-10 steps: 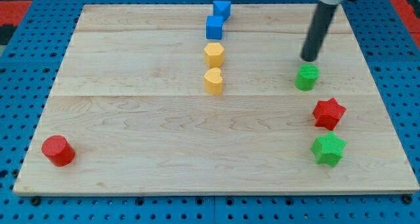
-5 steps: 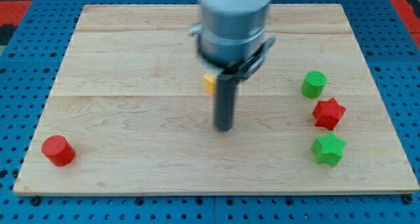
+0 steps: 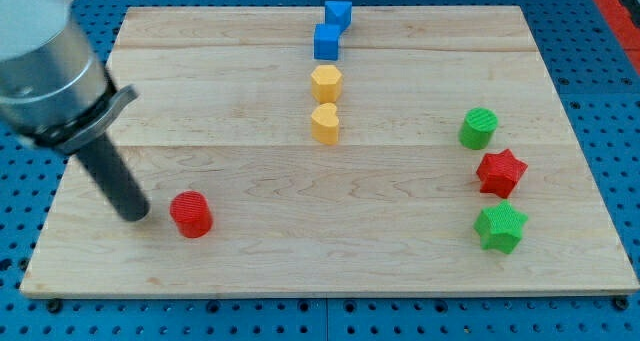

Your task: Move the red circle towards the red star

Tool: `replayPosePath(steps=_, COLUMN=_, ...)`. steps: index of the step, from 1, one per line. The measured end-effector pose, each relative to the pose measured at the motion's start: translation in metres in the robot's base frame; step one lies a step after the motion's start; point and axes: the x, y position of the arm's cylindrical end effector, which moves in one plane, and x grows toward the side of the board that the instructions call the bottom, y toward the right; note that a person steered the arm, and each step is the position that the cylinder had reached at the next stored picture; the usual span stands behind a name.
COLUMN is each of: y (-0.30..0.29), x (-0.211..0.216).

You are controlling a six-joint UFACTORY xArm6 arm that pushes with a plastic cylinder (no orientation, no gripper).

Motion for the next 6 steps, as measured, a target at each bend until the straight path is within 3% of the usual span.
replayPosePath(steps=1, y=0.085, x=0.008)
replayPosePath(steps=2, y=0.042, x=0.030)
replayPosePath(steps=3, y=0.104, x=0.051)
replayPosePath(steps=4, y=0.197, x=0.032)
replayPosePath(steps=5, y=0.250, x=0.026)
replayPosePath(steps=6, y=0.249, x=0.015)
